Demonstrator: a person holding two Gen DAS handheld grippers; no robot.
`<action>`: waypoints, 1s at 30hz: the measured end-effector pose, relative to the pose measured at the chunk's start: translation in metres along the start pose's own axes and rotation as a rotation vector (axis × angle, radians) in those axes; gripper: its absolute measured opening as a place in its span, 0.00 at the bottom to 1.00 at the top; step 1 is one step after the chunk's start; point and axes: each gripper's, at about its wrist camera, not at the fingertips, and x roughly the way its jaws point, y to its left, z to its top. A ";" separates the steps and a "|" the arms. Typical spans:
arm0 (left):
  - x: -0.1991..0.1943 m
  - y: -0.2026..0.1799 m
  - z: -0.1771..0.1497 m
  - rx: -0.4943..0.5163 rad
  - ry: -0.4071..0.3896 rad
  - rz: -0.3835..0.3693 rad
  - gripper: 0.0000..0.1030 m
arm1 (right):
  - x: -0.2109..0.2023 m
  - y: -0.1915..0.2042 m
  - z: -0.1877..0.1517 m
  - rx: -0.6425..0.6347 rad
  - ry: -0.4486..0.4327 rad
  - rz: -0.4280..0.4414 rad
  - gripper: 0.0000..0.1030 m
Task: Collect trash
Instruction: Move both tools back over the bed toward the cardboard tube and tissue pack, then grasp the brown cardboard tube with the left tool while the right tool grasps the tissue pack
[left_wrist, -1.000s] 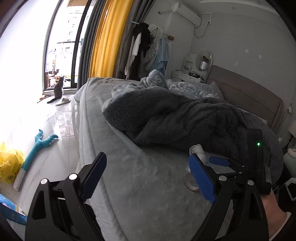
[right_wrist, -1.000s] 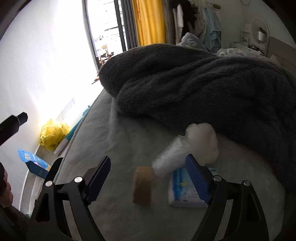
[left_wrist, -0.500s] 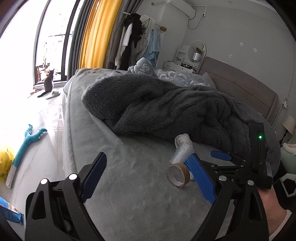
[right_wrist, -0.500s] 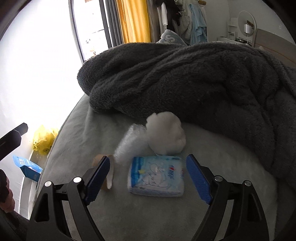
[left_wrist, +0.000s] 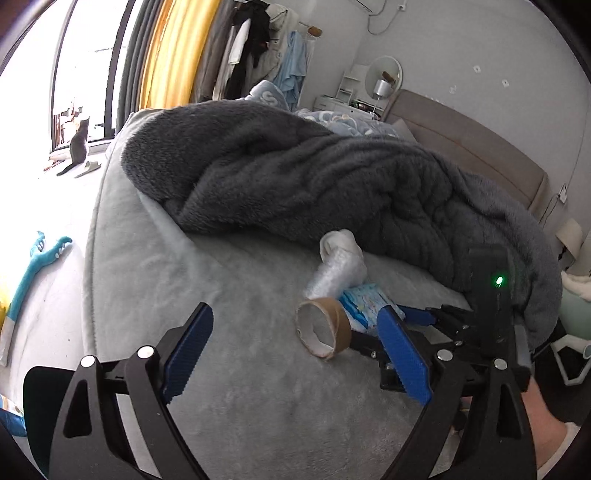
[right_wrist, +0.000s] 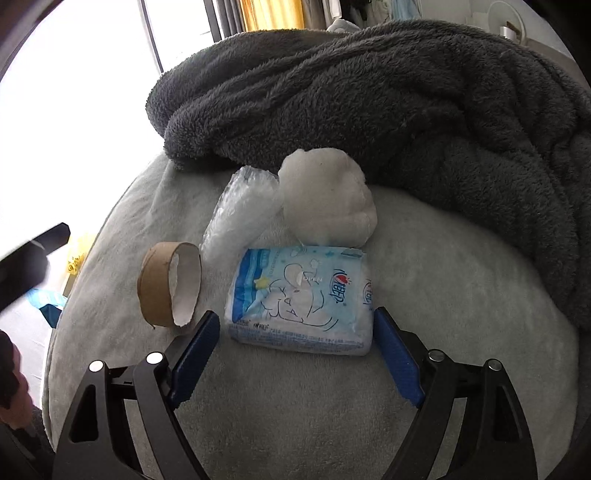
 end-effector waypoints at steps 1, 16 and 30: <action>0.003 -0.003 -0.001 0.009 0.002 0.004 0.89 | -0.001 -0.002 0.000 0.009 -0.001 0.007 0.72; 0.040 -0.025 -0.014 0.038 0.047 0.047 0.81 | -0.032 -0.047 -0.012 0.045 -0.041 -0.032 0.70; 0.071 -0.032 -0.020 0.036 0.108 0.103 0.48 | -0.056 -0.070 -0.017 0.066 -0.077 -0.012 0.70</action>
